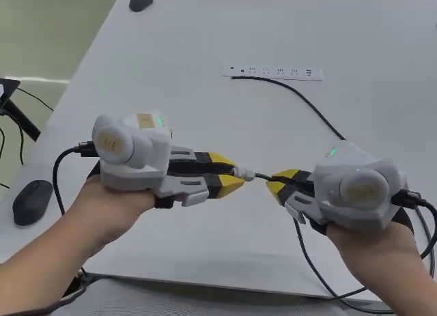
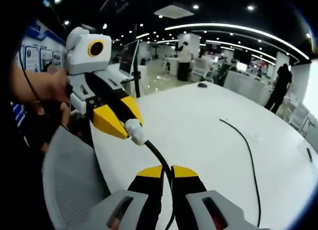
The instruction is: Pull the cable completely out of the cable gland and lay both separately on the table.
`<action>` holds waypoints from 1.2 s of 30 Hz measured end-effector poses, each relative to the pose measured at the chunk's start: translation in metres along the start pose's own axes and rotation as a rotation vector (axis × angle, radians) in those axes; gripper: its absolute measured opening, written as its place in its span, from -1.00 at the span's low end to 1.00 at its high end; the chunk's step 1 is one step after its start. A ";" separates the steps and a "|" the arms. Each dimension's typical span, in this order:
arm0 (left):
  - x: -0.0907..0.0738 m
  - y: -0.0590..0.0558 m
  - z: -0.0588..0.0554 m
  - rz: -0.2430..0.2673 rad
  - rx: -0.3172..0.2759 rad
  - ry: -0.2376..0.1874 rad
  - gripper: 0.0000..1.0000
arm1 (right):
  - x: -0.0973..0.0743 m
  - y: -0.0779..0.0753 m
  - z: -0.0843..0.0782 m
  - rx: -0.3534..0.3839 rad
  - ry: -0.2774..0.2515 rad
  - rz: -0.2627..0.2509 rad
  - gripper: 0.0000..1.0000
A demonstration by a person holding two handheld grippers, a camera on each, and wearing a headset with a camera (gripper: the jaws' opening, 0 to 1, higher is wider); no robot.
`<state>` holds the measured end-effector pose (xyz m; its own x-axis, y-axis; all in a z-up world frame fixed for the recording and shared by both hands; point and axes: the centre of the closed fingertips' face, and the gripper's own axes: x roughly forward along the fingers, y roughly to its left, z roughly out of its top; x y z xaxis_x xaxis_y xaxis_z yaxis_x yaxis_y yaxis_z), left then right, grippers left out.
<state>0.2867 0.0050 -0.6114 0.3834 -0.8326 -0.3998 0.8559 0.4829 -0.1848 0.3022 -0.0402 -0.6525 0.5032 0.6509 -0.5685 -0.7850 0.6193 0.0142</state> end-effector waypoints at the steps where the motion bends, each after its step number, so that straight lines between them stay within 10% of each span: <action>1: 0.001 0.000 0.000 0.000 0.001 0.000 -0.70 | -0.001 -0.001 -0.003 0.034 0.004 -0.001 -1.00; 24: 0.005 -0.001 0.000 0.000 0.012 -0.003 -0.70 | 0.002 -0.032 -0.068 0.622 0.049 -0.015 -1.00; 36: 0.005 -0.001 0.002 0.001 0.000 -0.004 -0.70 | -0.001 -0.028 -0.064 0.573 0.051 -0.002 -0.97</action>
<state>0.2886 0.0001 -0.6109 0.3855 -0.8331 -0.3966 0.8557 0.4836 -0.1842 0.3008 -0.0865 -0.7054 0.4751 0.6361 -0.6080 -0.4555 0.7690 0.4486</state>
